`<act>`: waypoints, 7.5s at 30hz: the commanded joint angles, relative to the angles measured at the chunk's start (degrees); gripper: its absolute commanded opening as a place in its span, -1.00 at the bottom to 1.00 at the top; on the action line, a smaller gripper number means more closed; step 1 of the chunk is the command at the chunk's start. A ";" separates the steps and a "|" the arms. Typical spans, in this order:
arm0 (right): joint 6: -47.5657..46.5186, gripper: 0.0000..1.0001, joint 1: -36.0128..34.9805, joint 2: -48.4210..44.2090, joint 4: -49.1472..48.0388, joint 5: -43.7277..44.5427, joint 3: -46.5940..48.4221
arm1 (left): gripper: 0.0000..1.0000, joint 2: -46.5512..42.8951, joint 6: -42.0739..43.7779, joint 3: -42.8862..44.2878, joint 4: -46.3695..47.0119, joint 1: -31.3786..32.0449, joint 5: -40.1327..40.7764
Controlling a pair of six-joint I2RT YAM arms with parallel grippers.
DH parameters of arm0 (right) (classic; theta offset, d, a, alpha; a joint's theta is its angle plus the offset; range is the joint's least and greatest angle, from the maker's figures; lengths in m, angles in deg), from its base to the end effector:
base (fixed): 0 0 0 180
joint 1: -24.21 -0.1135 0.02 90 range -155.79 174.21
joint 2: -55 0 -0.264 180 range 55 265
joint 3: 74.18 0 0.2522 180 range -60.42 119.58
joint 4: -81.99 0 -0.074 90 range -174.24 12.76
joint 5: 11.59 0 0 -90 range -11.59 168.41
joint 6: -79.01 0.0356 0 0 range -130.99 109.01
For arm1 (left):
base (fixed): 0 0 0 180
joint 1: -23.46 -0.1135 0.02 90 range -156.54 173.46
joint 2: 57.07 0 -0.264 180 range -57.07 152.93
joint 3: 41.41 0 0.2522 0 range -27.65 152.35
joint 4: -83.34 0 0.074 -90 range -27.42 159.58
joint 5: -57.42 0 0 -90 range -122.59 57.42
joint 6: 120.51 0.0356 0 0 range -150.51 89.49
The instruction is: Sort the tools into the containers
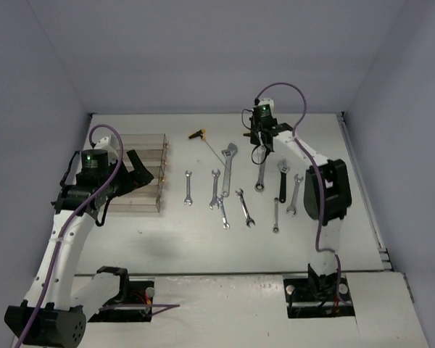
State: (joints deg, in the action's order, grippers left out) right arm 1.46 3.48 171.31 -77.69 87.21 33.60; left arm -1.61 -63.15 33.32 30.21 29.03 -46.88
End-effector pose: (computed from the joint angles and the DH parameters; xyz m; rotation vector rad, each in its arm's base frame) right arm 0.4528 0.1655 0.2601 -0.0556 2.0730 0.1967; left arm 0.1967 -0.0280 0.3537 -0.3734 2.1827 -0.6475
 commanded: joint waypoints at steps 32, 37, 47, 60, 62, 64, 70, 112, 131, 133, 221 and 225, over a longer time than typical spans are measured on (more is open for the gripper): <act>-8.91 -0.98 -9.67 -35.10 -1.97 -37.66 -21.88 | 0.42 30.09 -20.77 20.34 25.05 21.43 -13.69; -8.67 -0.98 -9.85 -35.36 -1.99 -37.71 -22.12 | 0.21 30.14 -22.21 19.01 25.05 22.56 -14.54; -8.84 -0.97 -10.03 -35.46 -1.99 -37.28 -22.47 | 0.08 28.93 -23.00 16.74 25.49 23.26 -17.17; -9.15 -0.97 -10.55 -35.63 -1.90 -37.38 -22.58 | -0.32 30.98 -21.92 17.65 26.79 24.36 -18.74; -9.27 -0.97 -10.56 -35.60 -1.90 -37.47 -22.47 | -0.39 31.22 -21.78 17.69 26.84 24.49 -18.95; -9.25 -0.97 -10.64 -35.42 -1.90 -37.65 -22.41 | -0.42 31.40 -21.91 17.72 27.18 24.55 -19.28; -9.68 -0.96 -10.64 -35.14 -1.90 -37.54 -22.16 | -0.42 31.31 -22.01 17.35 27.27 24.58 -20.19; -11.95 1.00 -9.76 -51.57 0.30 -18.04 -21.49 | -1.00 33.33 -19.39 16.64 28.56 -13.11 -23.09; -9.46 1.00 -9.76 -50.87 0.98 -14.89 -27.41 | -1.00 61.76 -24.30 34.19 30.10 -25.83 -26.93; -9.49 1.00 -9.76 -50.36 1.06 -14.63 -27.28 | -1.00 62.79 -24.35 35.27 30.21 -26.41 -26.93; -15.60 -1.00 -9.41 9.68 -0.23 -17.12 16.23 | 0.62 11.10 2.38 15.94 -9.46 -0.71 -2.87; -15.17 -1.00 -9.34 5.35 -0.87 -16.45 12.14 | 0.63 13.36 1.02 16.67 -6.76 1.29 -4.38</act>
State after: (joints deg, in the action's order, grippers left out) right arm -14.92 -6.09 185.67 -75.31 70.06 47.98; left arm 10.15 -59.89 46.52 17.68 28.40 -48.83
